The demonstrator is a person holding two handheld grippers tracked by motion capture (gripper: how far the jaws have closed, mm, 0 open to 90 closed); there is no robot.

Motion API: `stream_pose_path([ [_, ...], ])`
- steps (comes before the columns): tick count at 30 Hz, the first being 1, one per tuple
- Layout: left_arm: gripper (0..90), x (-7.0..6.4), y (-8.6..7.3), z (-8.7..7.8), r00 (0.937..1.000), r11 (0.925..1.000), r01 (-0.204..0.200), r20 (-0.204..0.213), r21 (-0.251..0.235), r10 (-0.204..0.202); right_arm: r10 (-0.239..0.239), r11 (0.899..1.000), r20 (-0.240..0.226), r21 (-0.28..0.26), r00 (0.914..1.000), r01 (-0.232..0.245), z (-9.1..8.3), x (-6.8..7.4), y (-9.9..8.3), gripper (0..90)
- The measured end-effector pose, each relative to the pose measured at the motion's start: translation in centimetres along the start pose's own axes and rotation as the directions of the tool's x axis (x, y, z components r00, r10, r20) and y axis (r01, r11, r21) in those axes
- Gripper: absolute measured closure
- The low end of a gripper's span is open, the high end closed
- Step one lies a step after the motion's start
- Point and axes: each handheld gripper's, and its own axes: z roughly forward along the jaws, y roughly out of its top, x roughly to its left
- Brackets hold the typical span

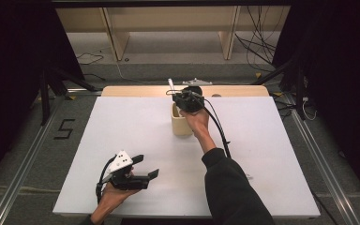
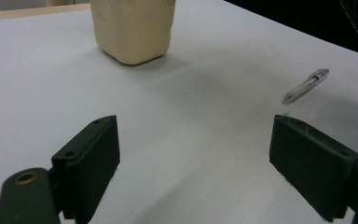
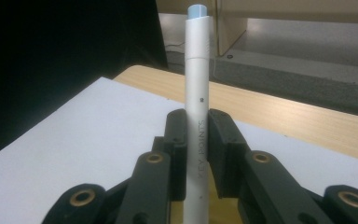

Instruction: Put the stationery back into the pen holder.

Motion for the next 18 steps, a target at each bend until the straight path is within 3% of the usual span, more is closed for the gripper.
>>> stream_pose_path([
  [18,15.9,0.01,0.00,-0.02,1.0000,1.0000,0.000,0.000,0.000,0.000,-0.010,1.000,0.004,0.017,0.9999,0.010,0.19,-0.22,-0.93,78.8],
])
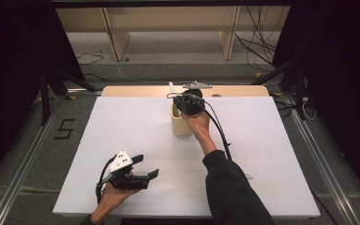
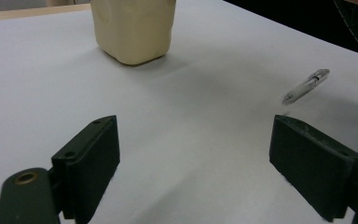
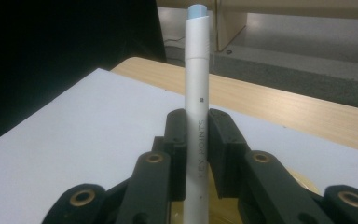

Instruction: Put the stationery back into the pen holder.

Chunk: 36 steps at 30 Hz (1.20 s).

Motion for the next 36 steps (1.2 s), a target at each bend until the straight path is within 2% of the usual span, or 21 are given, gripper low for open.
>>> stream_pose_path([
  [3,15.9,0.0,0.0,0.0,1.0000,1.0000,0.000,-0.001,-0.001,0.000,-0.017,1.000,-0.001,0.004,0.9999,0.017,0.0,0.0,-0.2,78.8],
  [10,15.9,0.0,0.0,0.0,1.0000,1.0000,0.001,-0.001,-0.002,-0.001,-0.018,1.000,0.001,0.018,0.9998,0.018,0.1,-0.2,-0.8,78.7],
  [19,15.9,0.0,0.0,0.0,1.0000,1.0000,0.000,-0.002,-0.002,0.000,-0.055,0.998,0.011,0.044,0.9984,0.054,0.1,0.0,-0.9,78.2],
  [22,15.9,0.0,0.0,0.0,1.0000,1.0000,0.000,-0.002,-0.002,0.000,-0.049,0.997,0.014,0.058,0.9987,0.048,0.3,0.1,-1.0,77.7],
  [23,15.9,0.0,0.0,0.0,1.0000,1.0000,0.000,-0.002,-0.002,0.000,-0.047,0.997,0.014,0.062,0.9988,0.046,0.3,0.1,-1.1,76.0],
  [25,15.9,0.0,0.0,0.0,1.0000,1.0000,0.001,-0.002,-0.002,-0.001,-0.035,0.997,0.005,0.069,0.9994,0.034,0.2,0.1,-1.0,64.9],
  [26,15.9,0.0,0.0,0.0,1.0000,1.0000,0.002,-0.002,-0.002,-0.002,-0.030,0.997,0.005,0.066,0.9995,0.029,0.2,0.2,-1.0,62.5],
  [29,15.9,0.0,0.0,0.0,1.0000,1.0000,0.001,-0.002,-0.002,-0.001,-0.012,0.999,-0.012,0.049,0.9999,0.013,-0.3,0.2,-0.7,57.8],
  [32,15.9,0.0,0.0,0.0,1.0000,1.0000,0.001,-0.003,-0.002,-0.001,-0.006,0.998,-0.028,0.056,0.9996,0.008,-0.7,0.1,-0.5,53.0],
  [36,15.9,0.0,0.0,0.0,1.0000,1.0000,0.001,-0.004,-0.002,-0.001,-0.027,0.997,-0.021,0.070,0.9994,0.028,-1.6,0.0,-0.3,47.0],
])
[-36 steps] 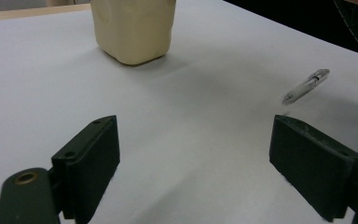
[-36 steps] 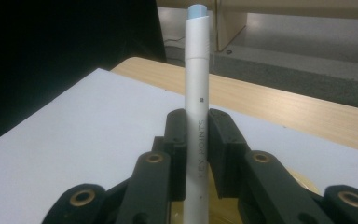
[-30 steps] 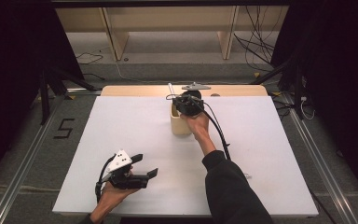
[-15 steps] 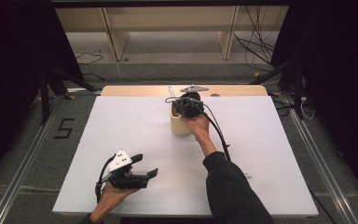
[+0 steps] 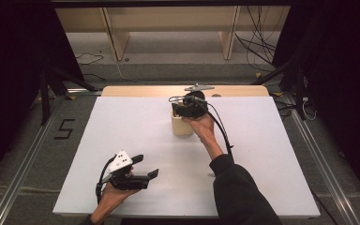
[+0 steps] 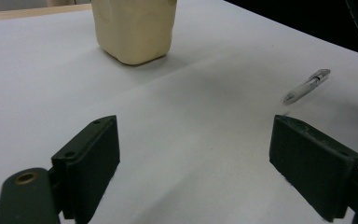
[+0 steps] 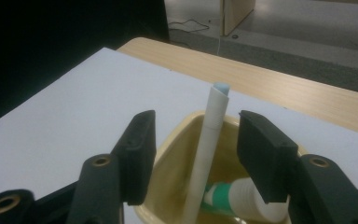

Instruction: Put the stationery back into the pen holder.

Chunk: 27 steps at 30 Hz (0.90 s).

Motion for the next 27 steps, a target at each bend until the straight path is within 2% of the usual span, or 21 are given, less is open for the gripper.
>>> stream_pose_path([
  [8,15.9,0.0,0.0,0.0,1.0000,1.0000,0.003,-0.003,-0.001,-0.003,-0.029,0.999,-0.062,0.030,0.9976,0.031,-2.8,-0.4,-0.6,39.0],
  [13,15.9,0.0,0.0,0.0,1.0000,1.0000,0.006,-0.004,0.000,-0.006,-0.037,0.999,-0.107,0.024,0.9935,0.040,-5.0,-1.1,-1.3,38.0],
  [16,15.9,0.1,0.0,0.0,1.0000,1.0000,0.005,-0.006,0.000,-0.005,-0.054,0.997,-0.112,0.042,0.9923,0.059,-6.2,-1.5,-1.7,36.6],
  [23,15.9,0.1,0.0,-0.1,1.0000,1.0000,0.005,-0.006,-0.001,-0.005,-0.102,0.988,-0.126,0.099,0.9868,0.115,-8.5,-2.5,-3.1,34.4],
  [27,15.8,0.1,0.0,-0.1,1.0000,1.0000,0.005,-0.007,0.002,-0.005,-0.130,0.978,-0.134,0.147,0.9825,0.149,-9.8,-2.9,-4.3,33.8],
])
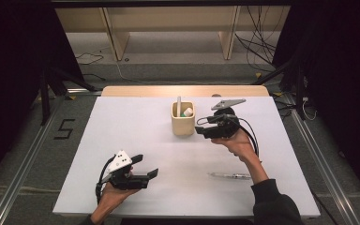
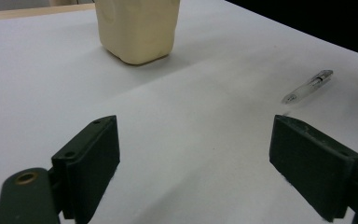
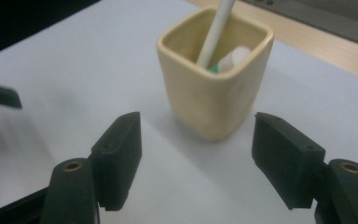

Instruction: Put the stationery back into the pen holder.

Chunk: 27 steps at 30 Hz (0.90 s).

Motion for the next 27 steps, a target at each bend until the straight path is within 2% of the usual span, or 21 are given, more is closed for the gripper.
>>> stream_pose_path([
  [6,15.9,0.0,0.0,0.0,1.0000,1.0000,0.002,-0.001,0.000,-0.002,-0.025,0.997,-0.025,0.068,0.9994,0.026,-1.0,0.1,-2.3,33.7],
  [14,15.9,0.0,0.0,0.0,1.0000,0.9999,0.009,-0.002,-0.004,-0.009,-0.035,0.995,-0.057,0.095,0.9977,0.041,-2.6,0.5,-5.0,34.1],
  [16,15.8,0.0,0.0,0.0,1.0000,1.0000,0.007,-0.001,-0.002,-0.007,-0.046,0.990,-0.062,0.127,0.9970,0.054,-2.8,0.5,-5.6,34.1],
  [19,15.9,0.0,0.0,0.0,1.0000,1.0000,0.007,0.002,-0.005,-0.007,-0.039,0.989,-0.072,0.138,0.9967,0.049,-3.1,0.5,-6.3,34.1],
  [25,15.9,0.0,0.0,-0.1,1.0000,1.0000,0.003,0.003,-0.006,-0.003,-0.055,0.976,-0.074,0.206,0.9957,0.069,-3.0,0.7,-7.3,32.3],
  [27,15.9,0.0,0.0,-0.1,1.0000,1.0000,0.003,0.004,-0.007,-0.003,-0.071,0.968,-0.074,0.235,0.9948,0.086,-2.9,0.8,-7.5,31.8],
])
